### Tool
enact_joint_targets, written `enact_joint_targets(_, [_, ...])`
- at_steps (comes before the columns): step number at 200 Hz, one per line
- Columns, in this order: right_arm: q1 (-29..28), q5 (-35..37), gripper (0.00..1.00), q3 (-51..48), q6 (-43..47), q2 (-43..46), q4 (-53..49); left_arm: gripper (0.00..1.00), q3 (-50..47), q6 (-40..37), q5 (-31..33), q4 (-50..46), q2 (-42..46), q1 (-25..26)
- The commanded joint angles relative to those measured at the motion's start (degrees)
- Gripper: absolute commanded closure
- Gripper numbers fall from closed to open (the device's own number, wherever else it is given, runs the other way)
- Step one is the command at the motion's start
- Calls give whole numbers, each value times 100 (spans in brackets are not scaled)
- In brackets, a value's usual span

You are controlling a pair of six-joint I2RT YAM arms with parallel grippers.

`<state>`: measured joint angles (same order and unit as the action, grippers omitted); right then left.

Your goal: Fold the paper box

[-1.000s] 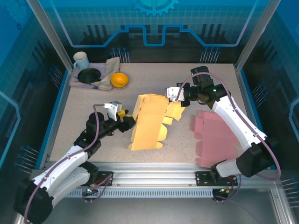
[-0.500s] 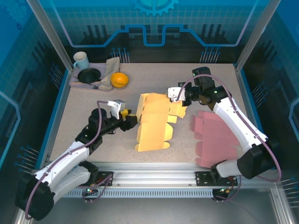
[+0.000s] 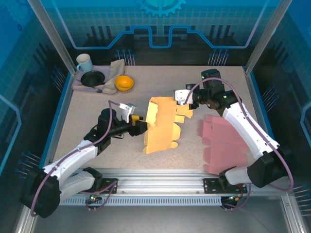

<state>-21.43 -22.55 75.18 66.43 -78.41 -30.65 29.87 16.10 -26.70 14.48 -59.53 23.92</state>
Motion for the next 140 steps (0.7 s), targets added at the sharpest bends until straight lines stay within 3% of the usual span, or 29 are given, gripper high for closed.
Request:
enact_joint_targets(1, [4, -469, 100, -121, -254, 157, 112, 32, 82, 363, -283, 645, -143, 31])
enact_joint_targets(42, [16, -827, 100, -192, -466, 166, 204, 36, -21, 547, -183, 1007, -264, 98])
enact_joint_targets(47, [13, -844, 100, -196, -479, 160, 204, 40, 1, 521, -182, 980, -276, 110])
enact_joint_targets(62, [15, -809, 100, -211, -486, 151, 196, 67, 92, 418, -136, 754, -308, 136])
enact_joint_targets(70, [10, -767, 100, -199, -463, 140, 153, 76, 145, 349, -94, 608, -309, 141])
enact_joint_targets(105, [21, -664, 100, -144, -318, 141, -101, 94, 139, 168, 78, 349, -194, 157])
enact_joint_targets(119, [16, -611, 100, -126, -281, 133, -160, 94, 93, 132, 171, 306, -126, 157])
enact_joint_targets(128, [16, -558, 100, -118, -259, 123, -158, 89, 96, 100, 243, 215, -82, 152])
enact_joint_targets(140, [16, -384, 100, -98, -212, 102, -154, 65, 161, 39, 460, -111, 0, 152])
